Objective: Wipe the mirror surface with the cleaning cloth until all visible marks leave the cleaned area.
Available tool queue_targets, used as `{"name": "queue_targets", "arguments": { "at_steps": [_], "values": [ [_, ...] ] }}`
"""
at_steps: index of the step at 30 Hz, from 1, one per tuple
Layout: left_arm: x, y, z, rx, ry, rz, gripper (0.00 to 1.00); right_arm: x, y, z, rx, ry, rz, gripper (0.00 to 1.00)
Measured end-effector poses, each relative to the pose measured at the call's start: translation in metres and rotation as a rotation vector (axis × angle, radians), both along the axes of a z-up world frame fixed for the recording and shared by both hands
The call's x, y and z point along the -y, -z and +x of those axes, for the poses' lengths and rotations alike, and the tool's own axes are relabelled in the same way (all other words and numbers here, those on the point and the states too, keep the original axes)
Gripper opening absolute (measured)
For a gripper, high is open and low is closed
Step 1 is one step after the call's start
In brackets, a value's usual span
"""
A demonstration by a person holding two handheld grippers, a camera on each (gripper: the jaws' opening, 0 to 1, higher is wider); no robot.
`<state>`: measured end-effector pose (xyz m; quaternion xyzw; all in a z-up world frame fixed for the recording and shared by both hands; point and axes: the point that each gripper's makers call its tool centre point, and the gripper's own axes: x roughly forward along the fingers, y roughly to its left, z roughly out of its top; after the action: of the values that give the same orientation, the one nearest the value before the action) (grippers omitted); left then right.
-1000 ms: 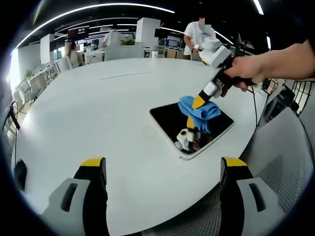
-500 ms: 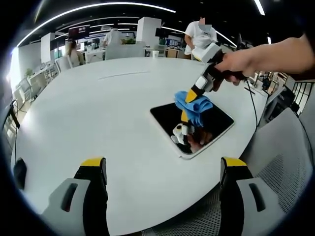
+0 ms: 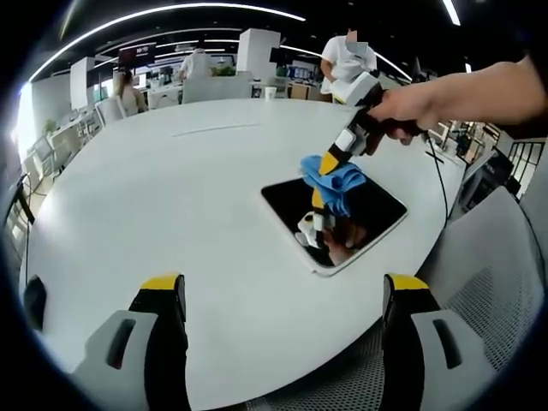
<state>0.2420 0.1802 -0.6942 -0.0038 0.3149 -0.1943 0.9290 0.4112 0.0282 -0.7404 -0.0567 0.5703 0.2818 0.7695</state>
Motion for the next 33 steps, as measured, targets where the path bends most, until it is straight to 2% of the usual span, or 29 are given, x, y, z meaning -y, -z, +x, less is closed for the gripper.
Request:
{"name": "queue_targets", "arguments": {
  "at_steps": [33],
  "values": [
    [-0.001, 0.001, 0.000, -0.002, -0.006, 0.006, 0.94, 0.037, -0.001, 0.004, 0.013, 0.022, -0.027, 0.02]
  ]
}}
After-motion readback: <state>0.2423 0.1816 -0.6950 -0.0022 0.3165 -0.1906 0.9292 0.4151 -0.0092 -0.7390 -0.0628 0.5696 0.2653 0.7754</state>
